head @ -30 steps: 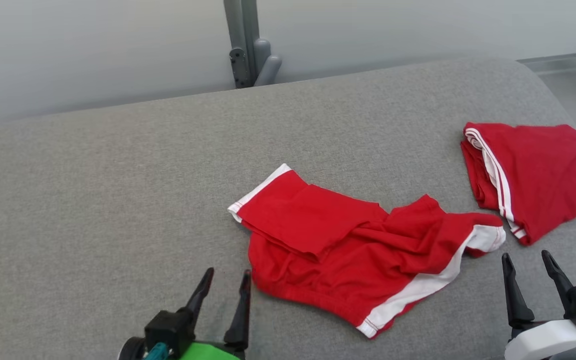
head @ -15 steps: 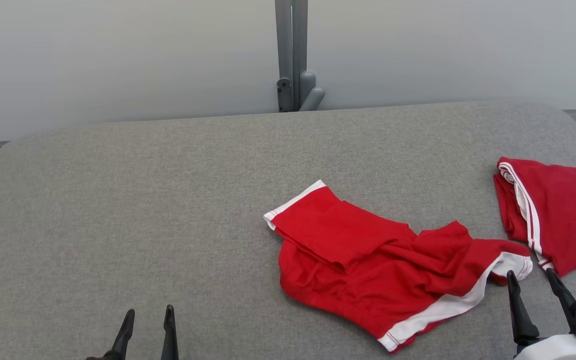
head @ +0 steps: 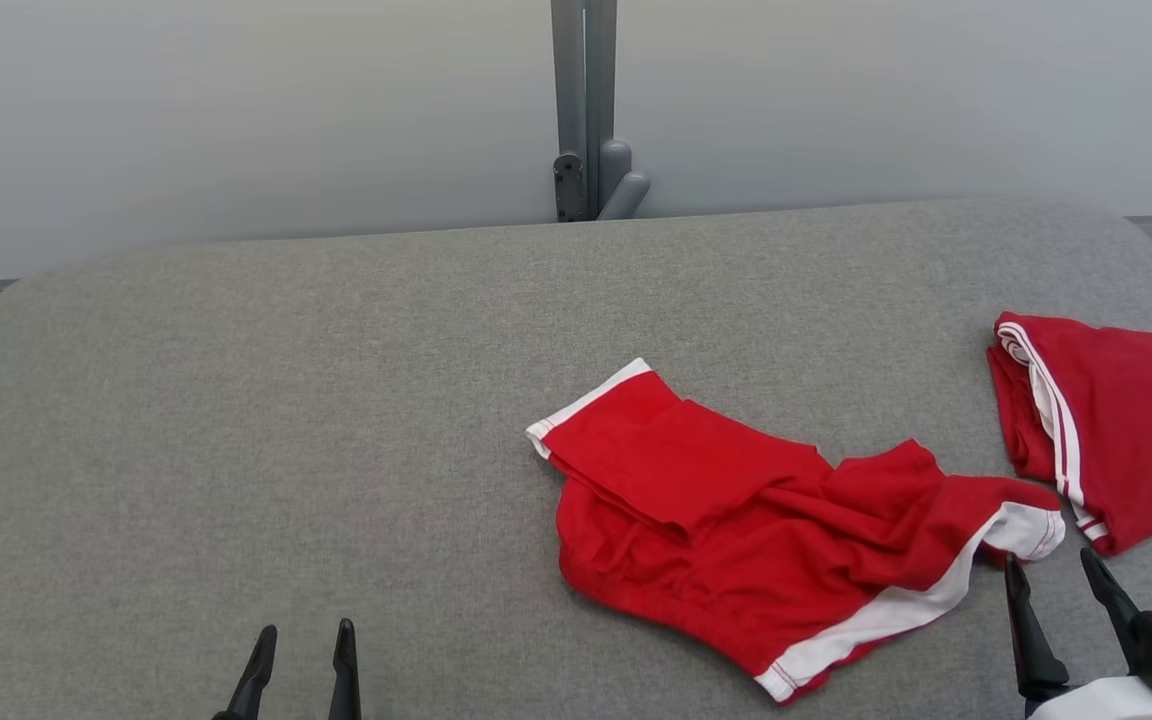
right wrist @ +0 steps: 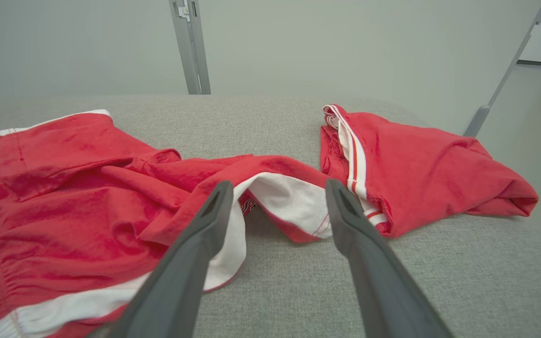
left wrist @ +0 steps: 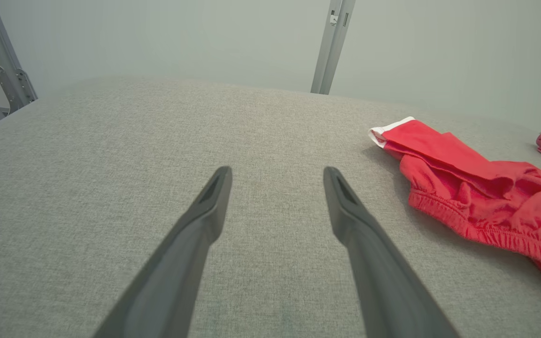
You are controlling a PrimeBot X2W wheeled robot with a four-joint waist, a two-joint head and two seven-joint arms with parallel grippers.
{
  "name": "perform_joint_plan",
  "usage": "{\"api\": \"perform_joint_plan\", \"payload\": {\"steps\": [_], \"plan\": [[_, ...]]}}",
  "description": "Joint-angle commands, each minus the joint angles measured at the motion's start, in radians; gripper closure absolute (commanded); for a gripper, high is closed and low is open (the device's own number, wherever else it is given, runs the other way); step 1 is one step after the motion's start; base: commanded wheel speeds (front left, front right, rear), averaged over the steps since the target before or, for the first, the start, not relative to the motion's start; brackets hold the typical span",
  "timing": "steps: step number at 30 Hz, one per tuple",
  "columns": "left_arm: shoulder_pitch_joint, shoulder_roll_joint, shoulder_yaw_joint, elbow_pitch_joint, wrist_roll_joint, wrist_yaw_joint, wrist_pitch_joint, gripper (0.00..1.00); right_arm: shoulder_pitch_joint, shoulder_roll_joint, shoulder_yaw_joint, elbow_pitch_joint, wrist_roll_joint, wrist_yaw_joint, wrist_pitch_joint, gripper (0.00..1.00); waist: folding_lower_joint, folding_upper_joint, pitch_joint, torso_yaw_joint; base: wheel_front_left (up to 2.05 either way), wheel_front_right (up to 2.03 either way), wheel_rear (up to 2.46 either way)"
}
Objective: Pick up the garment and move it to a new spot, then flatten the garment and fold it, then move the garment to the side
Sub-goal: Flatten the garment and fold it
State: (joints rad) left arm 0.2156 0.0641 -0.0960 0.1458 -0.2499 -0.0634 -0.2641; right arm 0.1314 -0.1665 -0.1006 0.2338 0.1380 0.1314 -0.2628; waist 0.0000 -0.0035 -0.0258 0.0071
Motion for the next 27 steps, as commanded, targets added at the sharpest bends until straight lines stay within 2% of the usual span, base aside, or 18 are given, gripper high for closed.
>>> {"api": "perform_joint_plan", "payload": {"steps": [1,4,9,13,16,20,27], "plan": [[-0.009,-0.004,0.005,0.006,0.005,-0.011,0.000,0.00,-0.011,-0.001,0.004,0.002,0.008,-0.001,-0.003,0.00,0.0000,0.0035,0.001,-0.004,0.00,0.00,0.00],[-0.019,-0.009,-0.006,0.023,-0.016,-0.026,0.000,0.00,-0.013,-0.002,0.007,0.002,0.010,-0.001,-0.003,0.00,0.0000,0.0035,0.004,-0.008,0.00,0.00,0.00],[-0.046,-0.012,-0.078,0.070,-0.073,-0.049,0.000,0.00,-0.018,-0.006,0.015,0.001,0.011,-0.001,-0.003,0.00,0.0000,0.0035,0.008,-0.016,0.00,0.00,0.00],[-0.106,-0.013,-0.181,0.112,-0.157,-0.058,0.017,0.00,-0.030,-0.014,0.031,-0.005,0.013,-0.001,-0.003,0.00,0.0000,0.0035,0.012,-0.036,0.00,0.00,0.00],[-0.165,-0.012,-0.258,0.130,-0.223,-0.058,0.071,0.00,-0.038,-0.016,0.037,-0.016,0.012,-0.001,-0.003,0.00,0.0000,0.0035,0.021,-0.055,0.00,0.00,0.00],[-0.261,-0.012,-0.346,0.176,-0.299,-0.022,0.176,0.00,-0.048,-0.016,0.048,-0.025,0.017,-0.001,-0.003,0.00,0.0000,0.0035,0.039,-0.084,0.00,0.00,0.00],[-0.422,-0.011,-0.421,0.322,-0.406,0.041,0.286,0.00,-0.069,-0.003,0.053,-0.028,0.020,-0.001,-0.003,0.00,0.0000,0.0035,0.083,-0.149,0.00,0.00,0.00]]}}
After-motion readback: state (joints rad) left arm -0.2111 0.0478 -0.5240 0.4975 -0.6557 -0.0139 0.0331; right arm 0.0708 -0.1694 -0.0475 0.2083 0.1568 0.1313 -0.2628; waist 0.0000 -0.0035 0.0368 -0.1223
